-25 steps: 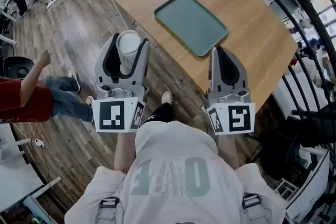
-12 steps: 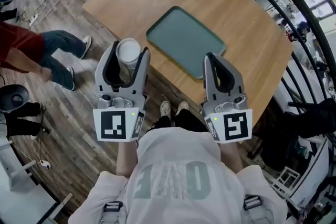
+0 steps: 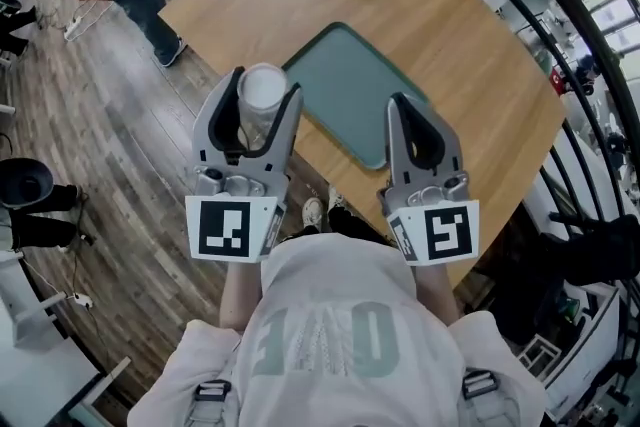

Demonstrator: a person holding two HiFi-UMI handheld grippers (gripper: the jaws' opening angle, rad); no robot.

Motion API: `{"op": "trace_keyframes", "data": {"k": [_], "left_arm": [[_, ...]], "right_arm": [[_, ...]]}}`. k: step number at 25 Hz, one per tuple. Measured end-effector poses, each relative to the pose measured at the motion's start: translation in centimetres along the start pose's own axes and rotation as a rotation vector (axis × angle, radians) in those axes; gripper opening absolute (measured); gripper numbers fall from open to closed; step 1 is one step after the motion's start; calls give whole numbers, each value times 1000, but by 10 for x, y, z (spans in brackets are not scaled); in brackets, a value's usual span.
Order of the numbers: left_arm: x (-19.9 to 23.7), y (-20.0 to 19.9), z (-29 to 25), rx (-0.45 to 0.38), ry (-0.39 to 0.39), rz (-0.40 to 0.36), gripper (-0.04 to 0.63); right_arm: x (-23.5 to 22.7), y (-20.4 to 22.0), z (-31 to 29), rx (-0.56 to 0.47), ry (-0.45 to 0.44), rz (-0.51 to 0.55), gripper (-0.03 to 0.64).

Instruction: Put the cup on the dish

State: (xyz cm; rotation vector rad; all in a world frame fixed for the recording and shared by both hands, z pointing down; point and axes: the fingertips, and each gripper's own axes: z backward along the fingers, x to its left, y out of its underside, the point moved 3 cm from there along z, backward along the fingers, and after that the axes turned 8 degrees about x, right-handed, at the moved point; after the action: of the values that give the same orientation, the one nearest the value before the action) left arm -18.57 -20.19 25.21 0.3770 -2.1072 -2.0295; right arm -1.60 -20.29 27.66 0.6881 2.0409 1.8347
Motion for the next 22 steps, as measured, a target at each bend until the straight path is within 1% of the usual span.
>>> {"op": "trace_keyframes", "data": {"k": [2,5,12,17,22], "left_arm": [[-4,2,-12,20,11,-6,272],[-15,11,-34,73,44,-32,272],[-26,42,-91,171,89,-22,272],[-30,80,-153,276,144,0,272],[-37,126,-204,369,162,-41,272]], "right_arm": [[-6,2,-3,1,5,-16,20],[-18,8,-7,13,10,-26,20],[-45,19,-16,36,29,-48,20],[-75,34,-32,72,52,-91,20],[-102,53,-35,112,93,-123,20]]}}
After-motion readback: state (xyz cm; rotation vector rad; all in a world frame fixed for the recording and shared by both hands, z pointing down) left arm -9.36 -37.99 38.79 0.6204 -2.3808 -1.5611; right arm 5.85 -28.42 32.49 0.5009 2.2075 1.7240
